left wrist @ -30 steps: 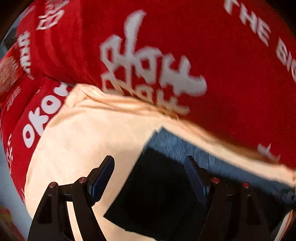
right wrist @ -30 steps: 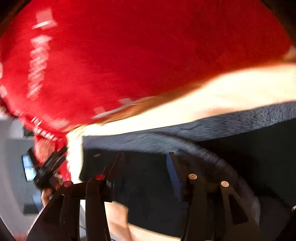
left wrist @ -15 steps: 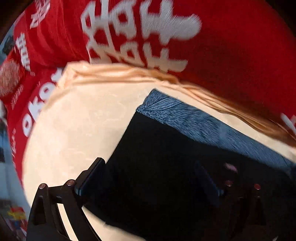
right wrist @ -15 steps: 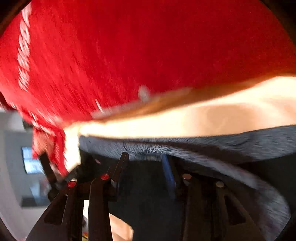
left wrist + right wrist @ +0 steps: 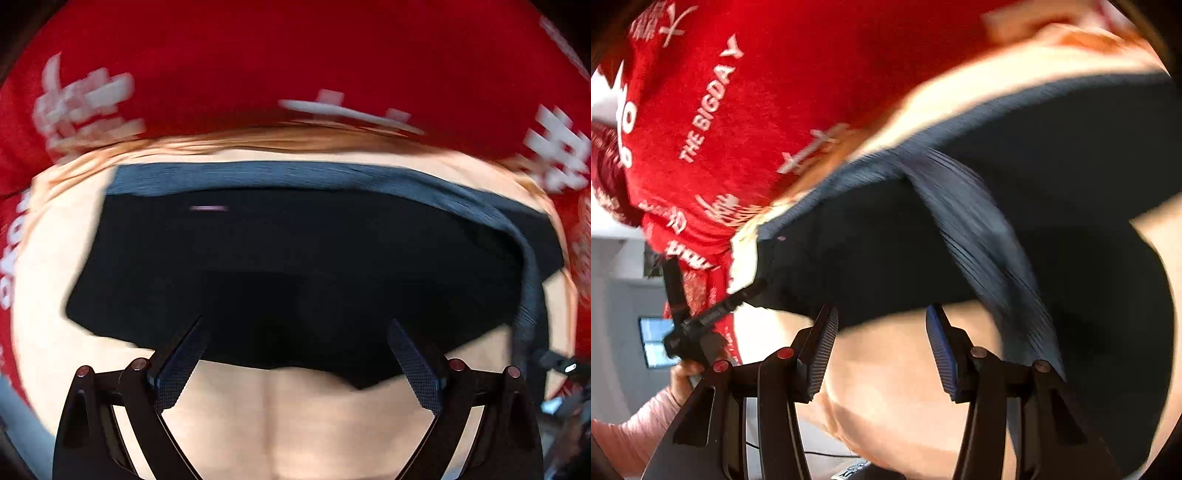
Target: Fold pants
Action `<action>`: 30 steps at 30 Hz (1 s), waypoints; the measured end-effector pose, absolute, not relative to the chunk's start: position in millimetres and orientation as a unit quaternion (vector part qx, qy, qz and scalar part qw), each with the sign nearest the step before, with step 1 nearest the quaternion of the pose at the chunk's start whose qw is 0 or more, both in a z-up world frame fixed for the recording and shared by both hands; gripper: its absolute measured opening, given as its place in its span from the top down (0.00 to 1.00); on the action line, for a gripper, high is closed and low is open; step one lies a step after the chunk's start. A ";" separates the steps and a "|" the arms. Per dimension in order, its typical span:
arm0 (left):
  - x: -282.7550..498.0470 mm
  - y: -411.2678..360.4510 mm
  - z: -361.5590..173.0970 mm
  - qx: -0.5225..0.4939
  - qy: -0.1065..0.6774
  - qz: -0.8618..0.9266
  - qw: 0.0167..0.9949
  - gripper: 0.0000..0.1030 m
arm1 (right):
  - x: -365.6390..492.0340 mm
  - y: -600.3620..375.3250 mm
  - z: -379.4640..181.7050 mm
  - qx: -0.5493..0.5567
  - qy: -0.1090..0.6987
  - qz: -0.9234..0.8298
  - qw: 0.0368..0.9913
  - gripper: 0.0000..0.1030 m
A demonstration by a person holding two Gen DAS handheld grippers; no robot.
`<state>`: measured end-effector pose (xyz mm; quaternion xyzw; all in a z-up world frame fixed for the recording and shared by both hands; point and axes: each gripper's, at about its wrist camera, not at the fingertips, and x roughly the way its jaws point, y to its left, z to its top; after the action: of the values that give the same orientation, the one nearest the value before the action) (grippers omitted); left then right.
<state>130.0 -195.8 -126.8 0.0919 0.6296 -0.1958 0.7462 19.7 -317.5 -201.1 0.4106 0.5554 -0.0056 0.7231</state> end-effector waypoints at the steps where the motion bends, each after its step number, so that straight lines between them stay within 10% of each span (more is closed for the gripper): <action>1: 121.2 -209.2 -124.1 0.098 0.626 -0.214 0.743 0.05 | 0.9 -326.9 -205.8 0.418 0.557 -0.024 0.717 0.48; 12: 51.9 -330.2 -118.7 0.094 0.631 -0.373 0.674 0.05 | -191.4 -344.8 -237.3 0.538 0.499 -0.197 0.650 0.48; 26: -7.4 -404.4 -172.2 0.133 0.659 -0.402 0.621 0.05 | -200.9 -337.0 -295.0 0.658 0.424 -0.121 0.610 0.46; 28: -8.0 -409.1 -170.3 0.133 0.654 -0.401 0.627 0.21 | -205.6 -342.4 -300.8 0.685 0.418 -0.116 0.585 0.59; 29: -7.6 -409.8 -168.4 0.134 0.655 -0.402 0.626 0.46 | -206.0 -344.6 -301.5 0.691 0.417 -0.111 0.579 0.82; 30: -6.0 -412.0 -167.7 0.132 0.659 -0.405 0.619 0.68 | -203.4 -347.0 -297.6 0.690 0.419 -0.111 0.579 0.82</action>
<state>-6.0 -412.0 -167.7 0.1320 0.6592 -0.4053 0.6195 -203.4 -347.0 -297.6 0.6902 0.4194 -0.1113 0.5790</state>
